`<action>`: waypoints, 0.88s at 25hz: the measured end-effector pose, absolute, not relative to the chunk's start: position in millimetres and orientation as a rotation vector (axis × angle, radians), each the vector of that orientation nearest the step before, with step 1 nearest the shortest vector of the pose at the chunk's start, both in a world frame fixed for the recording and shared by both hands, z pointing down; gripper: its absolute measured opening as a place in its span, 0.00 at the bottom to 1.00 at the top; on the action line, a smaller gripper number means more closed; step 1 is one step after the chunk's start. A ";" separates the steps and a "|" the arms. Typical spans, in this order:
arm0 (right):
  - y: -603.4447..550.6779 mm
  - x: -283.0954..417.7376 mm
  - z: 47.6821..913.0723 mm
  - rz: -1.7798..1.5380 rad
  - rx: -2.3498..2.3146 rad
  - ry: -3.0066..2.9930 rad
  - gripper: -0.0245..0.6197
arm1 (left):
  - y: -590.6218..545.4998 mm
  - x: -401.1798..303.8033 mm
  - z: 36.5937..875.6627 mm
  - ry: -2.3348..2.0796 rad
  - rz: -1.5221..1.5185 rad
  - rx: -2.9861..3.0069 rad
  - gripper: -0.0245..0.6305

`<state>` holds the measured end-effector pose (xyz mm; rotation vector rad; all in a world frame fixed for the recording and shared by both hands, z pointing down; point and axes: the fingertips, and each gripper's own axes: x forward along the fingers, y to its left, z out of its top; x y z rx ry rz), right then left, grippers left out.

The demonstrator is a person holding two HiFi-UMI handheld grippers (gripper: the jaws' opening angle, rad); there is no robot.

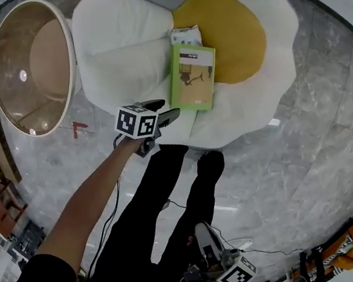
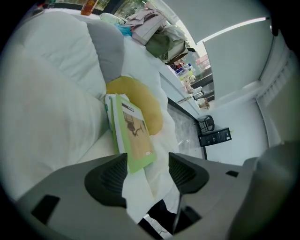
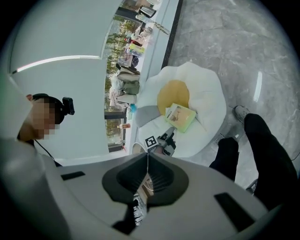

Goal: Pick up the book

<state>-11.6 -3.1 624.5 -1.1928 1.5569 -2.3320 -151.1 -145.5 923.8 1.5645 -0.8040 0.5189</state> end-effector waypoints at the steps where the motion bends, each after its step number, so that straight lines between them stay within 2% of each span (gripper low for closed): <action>1: -1.8 -12.9 627.6 -2.335 -1.189 1.547 0.07 | -145.8 -151.2 929.3 -0.810 0.525 1.563 0.45; 11: 13.2 -9.6 646.7 -2.372 -1.201 1.517 0.07 | -154.1 -149.9 977.9 -0.873 0.552 1.530 0.57; 22: 33.7 -0.4 665.7 -2.428 -1.279 1.520 0.07 | -180.8 -143.8 1009.2 -0.911 0.545 1.516 0.58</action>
